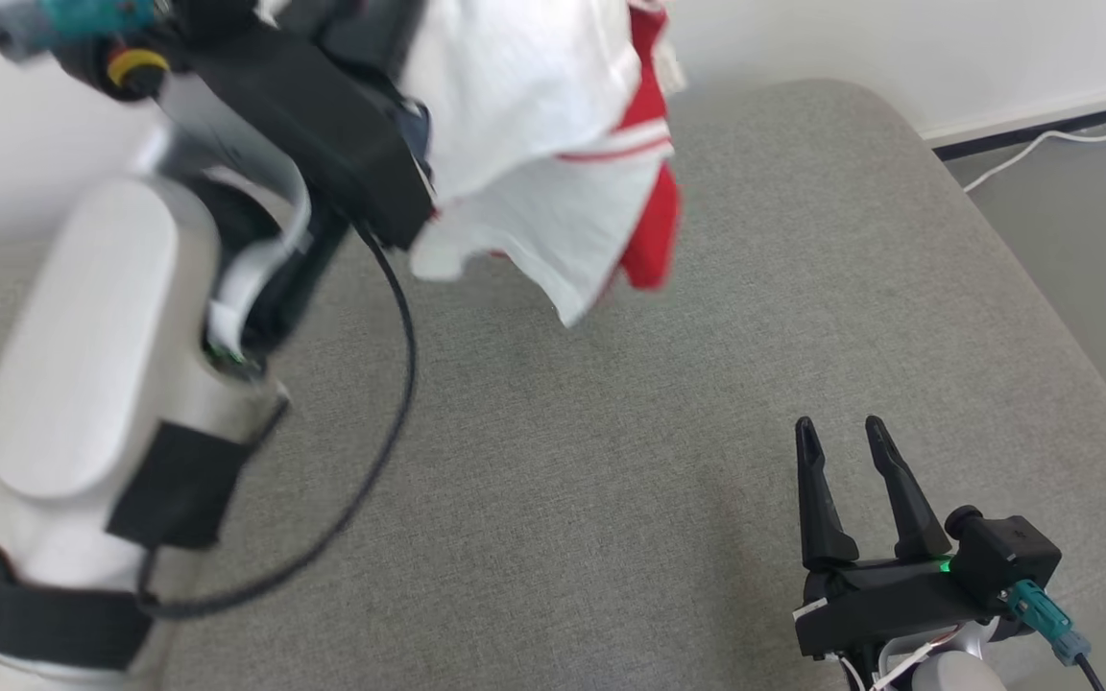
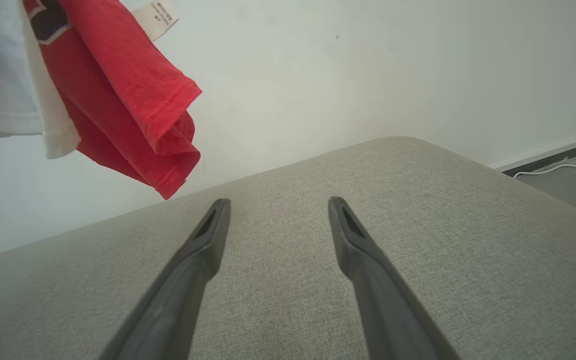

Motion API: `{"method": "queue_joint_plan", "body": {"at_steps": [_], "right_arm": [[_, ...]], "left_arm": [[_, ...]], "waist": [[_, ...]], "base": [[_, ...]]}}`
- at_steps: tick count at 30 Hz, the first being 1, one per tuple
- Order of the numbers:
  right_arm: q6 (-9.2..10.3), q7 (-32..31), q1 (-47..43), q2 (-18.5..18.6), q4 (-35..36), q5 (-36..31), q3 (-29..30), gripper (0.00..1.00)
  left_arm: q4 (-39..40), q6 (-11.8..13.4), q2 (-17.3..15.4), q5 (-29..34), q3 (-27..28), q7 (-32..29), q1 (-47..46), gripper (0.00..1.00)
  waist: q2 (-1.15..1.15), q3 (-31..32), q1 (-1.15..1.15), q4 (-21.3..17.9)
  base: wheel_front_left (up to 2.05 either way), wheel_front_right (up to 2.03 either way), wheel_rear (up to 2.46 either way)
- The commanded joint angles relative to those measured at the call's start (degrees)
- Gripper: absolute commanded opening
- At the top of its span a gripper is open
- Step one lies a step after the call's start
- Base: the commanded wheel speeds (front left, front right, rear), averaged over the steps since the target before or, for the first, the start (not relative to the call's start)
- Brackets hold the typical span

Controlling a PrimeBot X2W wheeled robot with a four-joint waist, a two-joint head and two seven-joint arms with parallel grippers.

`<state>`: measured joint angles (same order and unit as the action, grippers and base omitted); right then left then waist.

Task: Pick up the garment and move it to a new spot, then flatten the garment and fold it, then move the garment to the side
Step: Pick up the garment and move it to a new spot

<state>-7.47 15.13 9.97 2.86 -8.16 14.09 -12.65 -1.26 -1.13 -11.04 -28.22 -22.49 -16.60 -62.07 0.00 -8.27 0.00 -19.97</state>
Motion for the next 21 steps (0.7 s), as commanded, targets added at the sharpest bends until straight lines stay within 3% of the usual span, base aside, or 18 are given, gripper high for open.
{"method": "queue_joint_plan", "body": {"at_steps": [1,11,21], "right_arm": [[-0.04,0.0,-0.3,0.0,0.1,-0.5,0.4,1.00],[-0.04,0.0,0.6,0.0,-0.4,-2.3,0.5,1.00],[-0.04,0.0,0.1,0.1,-1.3,-4.0,0.3,1.00]], "left_arm": [[1.1,0.8,1.1,-1.3,0.0,1.1,4.2,0.00],[0.4,3.7,3.2,-5.6,-0.5,6.5,23.4,0.00],[-9.0,3.3,0.4,-4.0,-0.3,14.4,34.1,0.00]], "waist": [[0.00,-0.6,0.00,0.2],[0.00,-0.8,0.00,3.1],[0.00,-0.2,0.00,5.6]], "base": [[0.00,0.00,0.00],[0.00,0.00,0.00],[0.00,0.00,0.00]]}}
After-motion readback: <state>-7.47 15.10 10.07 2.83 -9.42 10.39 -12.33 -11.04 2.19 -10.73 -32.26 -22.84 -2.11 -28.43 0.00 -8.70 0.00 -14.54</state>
